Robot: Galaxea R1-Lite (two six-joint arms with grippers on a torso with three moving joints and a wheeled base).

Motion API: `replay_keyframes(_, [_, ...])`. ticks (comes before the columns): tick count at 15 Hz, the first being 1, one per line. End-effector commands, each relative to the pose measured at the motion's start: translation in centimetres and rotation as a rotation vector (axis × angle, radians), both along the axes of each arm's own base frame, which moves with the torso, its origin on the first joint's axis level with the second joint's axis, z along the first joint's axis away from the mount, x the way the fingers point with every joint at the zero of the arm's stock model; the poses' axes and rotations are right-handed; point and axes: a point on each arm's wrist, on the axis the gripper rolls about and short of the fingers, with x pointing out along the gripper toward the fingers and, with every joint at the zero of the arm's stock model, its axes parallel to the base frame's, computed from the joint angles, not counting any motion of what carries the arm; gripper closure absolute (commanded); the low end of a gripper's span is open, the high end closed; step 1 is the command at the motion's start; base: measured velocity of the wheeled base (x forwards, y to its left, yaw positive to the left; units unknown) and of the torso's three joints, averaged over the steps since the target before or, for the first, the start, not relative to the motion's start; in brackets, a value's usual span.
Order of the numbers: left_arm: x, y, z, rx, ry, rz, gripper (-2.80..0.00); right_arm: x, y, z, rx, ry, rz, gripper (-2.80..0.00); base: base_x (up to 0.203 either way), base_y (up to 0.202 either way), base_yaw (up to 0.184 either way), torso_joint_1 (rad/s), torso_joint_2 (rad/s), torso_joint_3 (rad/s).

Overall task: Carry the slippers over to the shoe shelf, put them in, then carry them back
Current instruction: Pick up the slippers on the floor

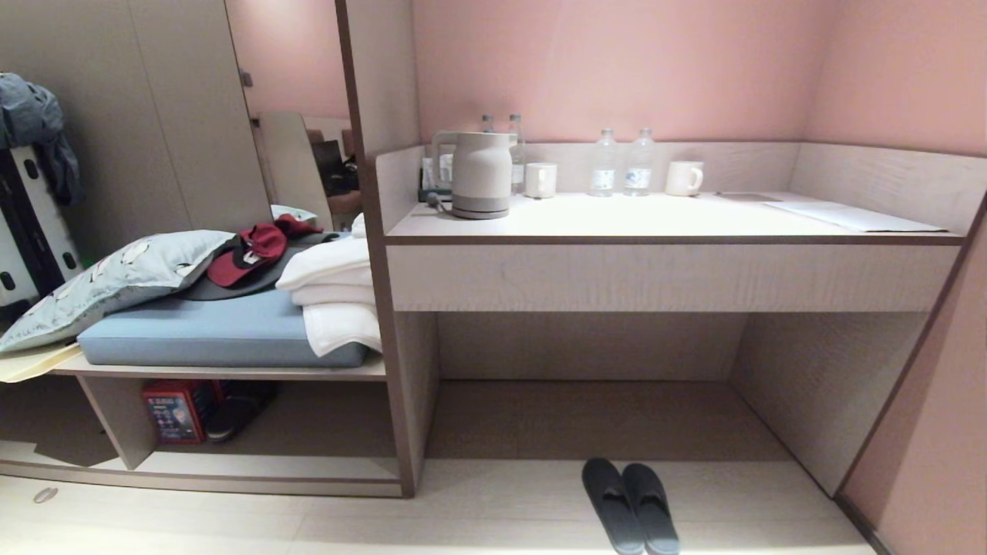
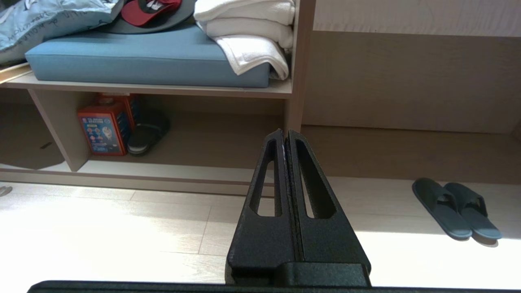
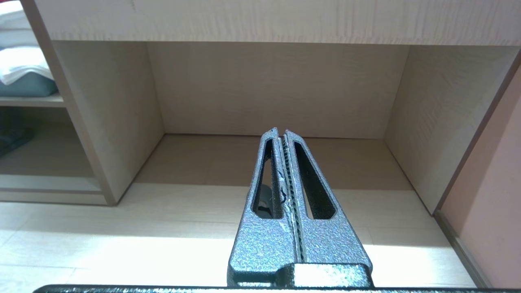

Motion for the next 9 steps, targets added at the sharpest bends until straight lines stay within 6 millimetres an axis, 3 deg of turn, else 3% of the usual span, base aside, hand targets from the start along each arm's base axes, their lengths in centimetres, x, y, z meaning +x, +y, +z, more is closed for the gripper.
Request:
replay_keyframes(1, [0.0,0.0,0.0,-0.001,-0.001,0.001,0.0,0.0,0.0,0.0,0.0,0.0,0.0,0.0,0.0,0.0,0.0,0.0,0.0,0.0])
replay_keyframes(9, [0.0,0.0,0.0,-0.004,-0.001,0.001,0.0,0.0,0.0,0.0,0.0,0.0,0.0,0.0,0.0,0.0,0.0,0.0,0.0,-0.037])
